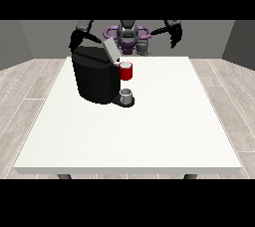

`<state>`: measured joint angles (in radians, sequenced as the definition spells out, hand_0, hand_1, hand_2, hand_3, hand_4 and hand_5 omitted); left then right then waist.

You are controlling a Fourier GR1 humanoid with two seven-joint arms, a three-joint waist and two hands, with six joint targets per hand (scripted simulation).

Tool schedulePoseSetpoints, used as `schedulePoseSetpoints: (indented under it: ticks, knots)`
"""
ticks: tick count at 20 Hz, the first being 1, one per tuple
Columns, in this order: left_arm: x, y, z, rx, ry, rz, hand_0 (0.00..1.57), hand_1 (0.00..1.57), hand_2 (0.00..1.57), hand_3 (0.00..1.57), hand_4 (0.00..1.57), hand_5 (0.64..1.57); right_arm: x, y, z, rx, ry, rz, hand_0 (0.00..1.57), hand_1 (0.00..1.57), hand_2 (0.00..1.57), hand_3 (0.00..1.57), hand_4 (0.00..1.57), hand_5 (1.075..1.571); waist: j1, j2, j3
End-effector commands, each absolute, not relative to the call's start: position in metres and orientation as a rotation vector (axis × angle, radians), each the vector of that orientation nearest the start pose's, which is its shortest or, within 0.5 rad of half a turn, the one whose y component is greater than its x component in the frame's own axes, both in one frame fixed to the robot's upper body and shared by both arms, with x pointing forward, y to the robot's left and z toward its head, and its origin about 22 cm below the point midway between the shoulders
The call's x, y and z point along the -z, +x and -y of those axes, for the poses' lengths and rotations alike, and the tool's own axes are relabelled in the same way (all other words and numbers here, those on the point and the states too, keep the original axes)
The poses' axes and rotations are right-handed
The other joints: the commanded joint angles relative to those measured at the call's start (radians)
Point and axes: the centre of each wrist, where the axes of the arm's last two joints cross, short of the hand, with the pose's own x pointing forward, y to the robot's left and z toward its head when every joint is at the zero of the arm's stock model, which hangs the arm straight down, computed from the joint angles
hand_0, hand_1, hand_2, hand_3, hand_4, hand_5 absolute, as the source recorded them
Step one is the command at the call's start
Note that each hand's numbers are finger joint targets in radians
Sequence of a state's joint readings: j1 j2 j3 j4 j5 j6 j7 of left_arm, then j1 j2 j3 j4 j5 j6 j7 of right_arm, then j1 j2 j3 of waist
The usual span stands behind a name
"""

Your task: Insert the coffee pod into the coffee machine and close the lid

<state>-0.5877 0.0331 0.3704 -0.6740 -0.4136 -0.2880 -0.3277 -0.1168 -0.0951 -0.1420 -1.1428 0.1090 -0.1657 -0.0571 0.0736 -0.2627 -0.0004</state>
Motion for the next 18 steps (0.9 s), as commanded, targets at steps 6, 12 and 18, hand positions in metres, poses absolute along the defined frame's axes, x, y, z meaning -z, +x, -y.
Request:
schedulePoseSetpoints:
  ticks: [6, 12, 18]
  knots:
    - [0.066, 0.338, -0.239, 0.274, -0.112, 1.388, 0.0, 0.0, 0.0, 0.0, 0.37, 1.571, 0.013, 0.291, 0.255, -0.126, -0.18, 1.475, 0.0, 0.0, 0.0, 0.0, 0.06, 1.571, 0.042, -0.06, 0.0004]
    - [0.067, 0.318, -0.254, 0.274, -0.107, 1.464, 0.0, 0.0, 0.0, 0.0, 0.4, 1.571, -0.031, 0.313, 0.252, -0.204, -0.181, 1.583, 0.0, 0.0, 0.0, 0.0, 0.08, 1.571, 0.044, 0.014, 0.0004]
    - [0.029, 0.332, -0.217, 0.308, -0.138, 1.486, 0.0, 0.0, 0.0, 0.0, 0.36, 1.571, -0.041, 0.336, 0.288, -0.086, -0.169, 1.532, 0.0, 0.0, 0.0, 0.0, 0.11, 1.571, 0.097, 0.059, 0.0009]
